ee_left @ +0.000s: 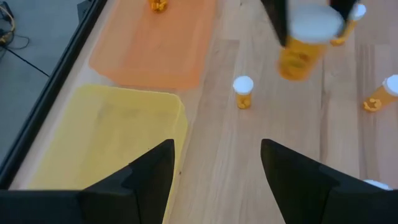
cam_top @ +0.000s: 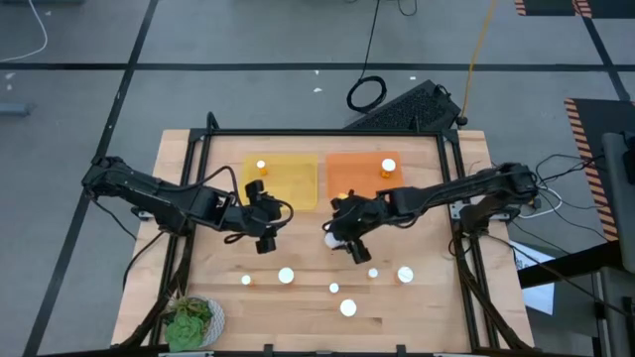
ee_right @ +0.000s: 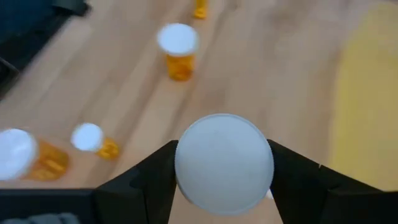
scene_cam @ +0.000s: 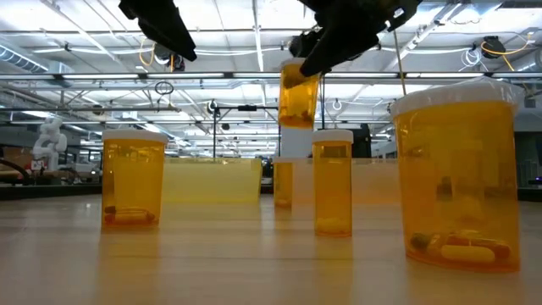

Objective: Pick and place medicine bottles into bin by pill shape (circle, oval)
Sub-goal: Put the big orange pill bottle into the orange bin

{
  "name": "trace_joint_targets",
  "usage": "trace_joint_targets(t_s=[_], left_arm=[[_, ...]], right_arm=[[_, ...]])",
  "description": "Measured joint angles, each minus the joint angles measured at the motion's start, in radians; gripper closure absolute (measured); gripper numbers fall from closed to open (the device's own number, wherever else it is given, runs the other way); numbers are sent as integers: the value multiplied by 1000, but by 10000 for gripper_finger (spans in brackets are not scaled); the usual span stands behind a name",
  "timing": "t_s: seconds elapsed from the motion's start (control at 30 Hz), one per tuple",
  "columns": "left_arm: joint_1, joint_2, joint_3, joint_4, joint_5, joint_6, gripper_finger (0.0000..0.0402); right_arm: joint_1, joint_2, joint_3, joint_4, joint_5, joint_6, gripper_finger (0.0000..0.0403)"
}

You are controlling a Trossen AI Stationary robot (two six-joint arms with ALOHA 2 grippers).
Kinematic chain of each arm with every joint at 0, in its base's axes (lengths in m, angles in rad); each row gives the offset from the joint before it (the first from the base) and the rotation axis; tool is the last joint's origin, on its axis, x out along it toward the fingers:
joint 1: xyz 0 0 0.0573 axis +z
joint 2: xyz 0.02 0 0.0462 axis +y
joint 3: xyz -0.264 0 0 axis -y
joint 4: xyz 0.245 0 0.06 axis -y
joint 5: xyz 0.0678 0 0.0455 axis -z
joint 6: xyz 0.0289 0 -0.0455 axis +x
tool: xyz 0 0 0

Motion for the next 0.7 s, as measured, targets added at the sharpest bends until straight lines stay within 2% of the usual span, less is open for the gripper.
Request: trace_joint_targets(t_s=[0.17, 0.4, 0.7], left_arm=[[-11, 0, 0, 5, 0, -43, 158], [-47, 0, 0, 3, -1, -89, 158], [-106, 0, 0, 0, -17, -146, 158]], right_arm=[[-41, -67, 0, -79, 85, -5, 190], [-135, -118, 0, -102, 85, -48, 190], [-303, -122, -18, -110, 85, -90, 190]])
